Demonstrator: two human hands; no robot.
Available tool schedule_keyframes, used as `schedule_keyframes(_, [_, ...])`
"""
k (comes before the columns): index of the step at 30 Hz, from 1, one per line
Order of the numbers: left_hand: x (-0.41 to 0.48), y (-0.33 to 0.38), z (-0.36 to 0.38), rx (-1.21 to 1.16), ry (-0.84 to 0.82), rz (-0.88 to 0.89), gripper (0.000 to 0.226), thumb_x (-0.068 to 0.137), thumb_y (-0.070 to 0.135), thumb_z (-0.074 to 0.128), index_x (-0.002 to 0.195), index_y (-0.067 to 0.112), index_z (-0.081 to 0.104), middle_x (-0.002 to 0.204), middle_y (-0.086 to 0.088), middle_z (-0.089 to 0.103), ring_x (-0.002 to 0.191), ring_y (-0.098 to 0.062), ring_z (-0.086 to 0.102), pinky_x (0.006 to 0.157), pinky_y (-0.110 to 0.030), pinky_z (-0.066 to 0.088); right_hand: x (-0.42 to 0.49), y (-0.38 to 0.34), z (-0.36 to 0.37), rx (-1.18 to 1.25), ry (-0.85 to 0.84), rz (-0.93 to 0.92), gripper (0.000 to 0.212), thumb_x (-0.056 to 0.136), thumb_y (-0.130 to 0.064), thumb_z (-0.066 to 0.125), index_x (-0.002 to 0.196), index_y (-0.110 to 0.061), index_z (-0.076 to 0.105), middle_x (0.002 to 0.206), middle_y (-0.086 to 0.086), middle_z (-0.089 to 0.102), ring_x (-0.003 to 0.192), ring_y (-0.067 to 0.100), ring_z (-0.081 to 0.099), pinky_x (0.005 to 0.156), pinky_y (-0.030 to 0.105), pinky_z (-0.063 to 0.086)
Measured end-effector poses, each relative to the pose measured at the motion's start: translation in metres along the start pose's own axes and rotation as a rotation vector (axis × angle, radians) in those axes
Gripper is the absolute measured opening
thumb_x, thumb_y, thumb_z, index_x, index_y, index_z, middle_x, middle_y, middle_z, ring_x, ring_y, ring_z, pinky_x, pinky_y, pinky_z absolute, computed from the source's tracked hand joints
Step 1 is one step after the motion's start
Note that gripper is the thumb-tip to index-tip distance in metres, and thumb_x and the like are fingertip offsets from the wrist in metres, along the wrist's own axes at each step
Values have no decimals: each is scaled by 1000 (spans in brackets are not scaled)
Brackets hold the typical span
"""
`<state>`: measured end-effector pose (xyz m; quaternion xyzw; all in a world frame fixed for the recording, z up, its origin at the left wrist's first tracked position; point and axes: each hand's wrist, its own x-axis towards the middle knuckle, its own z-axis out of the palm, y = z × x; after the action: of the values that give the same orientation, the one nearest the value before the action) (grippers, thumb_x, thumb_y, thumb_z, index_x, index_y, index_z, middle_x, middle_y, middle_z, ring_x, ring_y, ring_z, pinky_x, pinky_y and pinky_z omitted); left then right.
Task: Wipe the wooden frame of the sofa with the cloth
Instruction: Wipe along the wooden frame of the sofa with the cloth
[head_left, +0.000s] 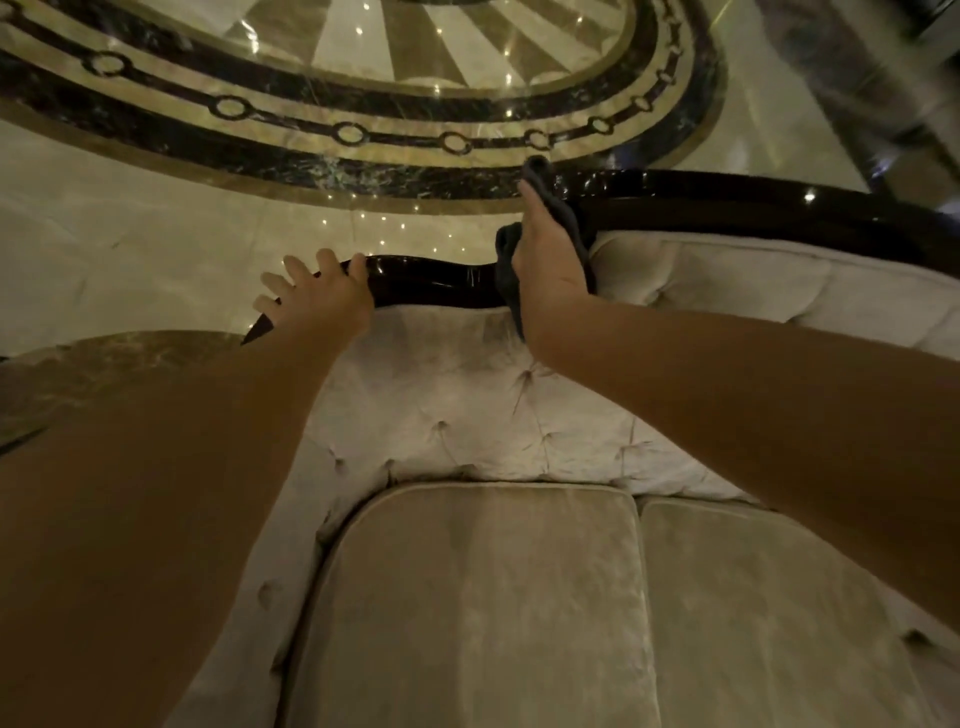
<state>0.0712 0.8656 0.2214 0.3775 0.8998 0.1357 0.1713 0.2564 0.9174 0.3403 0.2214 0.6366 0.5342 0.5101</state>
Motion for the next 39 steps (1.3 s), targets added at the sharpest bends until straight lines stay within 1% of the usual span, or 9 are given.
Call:
schedule_keyframes(3, [-5, 7, 0, 17, 4, 42, 73, 97, 60, 13, 148, 12, 32, 160, -22, 21, 145, -47, 14, 112, -66, 13, -18, 21, 4, 78, 108, 107, 72, 103, -54, 30, 158, -8, 23, 166, 18, 20, 153, 42, 7, 123, 56, -1])
schedule_keyframes(7, [-21, 27, 7, 121, -44, 140, 79, 94, 67, 11, 155, 16, 12, 165, -18, 4, 149, -42, -2, 111, -70, -1, -28, 33, 33, 509, 425, 158, 62, 106, -45, 21, 154, -8, 31, 163, 17, 26, 153, 41, 11, 124, 56, 3])
schedule_keyframes(11, [-31, 67, 0, 89, -75, 226, 72, 97, 63, 12, 156, 21, 15, 165, -16, -3, 149, -40, -7, 115, -64, -1, -26, 28, 54, 837, 572, 212, 50, 106, -40, 26, 150, -18, 36, 162, 16, 29, 150, 43, 19, 123, 57, 10])
schedule_keyframes(15, [-40, 115, -16, -87, -76, 242, 55, 102, 47, 23, 150, 22, 30, 165, -12, 10, 149, -37, 6, 116, -59, 10, -20, 26, 69, 1132, 685, 262, 47, 106, -40, 31, 149, -21, 38, 154, 13, 40, 143, 39, 33, 120, 53, 20])
schedule_keyframes(19, [-45, 126, -34, -270, -13, 312, 49, 102, 44, 23, 133, 18, 51, 140, -13, 51, 129, -37, 43, 106, -56, 32, -19, 27, 83, 1384, 840, 358, 43, 106, -34, 34, 137, -12, 55, 130, 15, 63, 120, 36, 55, 107, 46, 35])
schedule_keyframes(24, [-64, 155, -66, -552, 79, 552, 45, 104, 40, 26, 112, 13, 61, 98, -1, 56, 97, -25, 56, 84, -37, 38, -43, 33, 161, 1555, 686, 512, 47, 105, -34, 27, 135, -11, 55, 126, 18, 64, 117, 37, 56, 103, 46, 36])
schedule_keyframes(29, [-101, 221, -74, -218, 69, 763, 44, 103, 43, 24, 106, 19, 61, 100, -5, 59, 99, -28, 57, 85, -41, 37, -63, 48, 238, 1700, 356, 390, 41, 106, -27, 27, 134, -10, 51, 146, 19, 48, 131, 41, 40, 108, 54, 28])
schedule_keyframes(33, [-114, 259, -62, 65, 5, 610, 46, 102, 45, 24, 122, 18, 57, 125, -15, 61, 118, -39, 52, 105, -60, 30, -49, 79, 221, 1771, 295, 396, 26, 106, -27, 25, 108, -14, 48, 125, 24, 60, 109, 41, 56, 90, 50, 42])
schedule_keyframes(39, [-114, 297, -50, -28, 6, 173, 76, 98, 57, 6, 138, 11, 51, 146, -21, 46, 141, -40, 29, 116, -59, 2, -54, 35, 206, 1602, 576, 688, 47, 101, -45, 27, 113, -25, 67, 113, 11, 73, 111, 40, 62, 111, 61, 27])
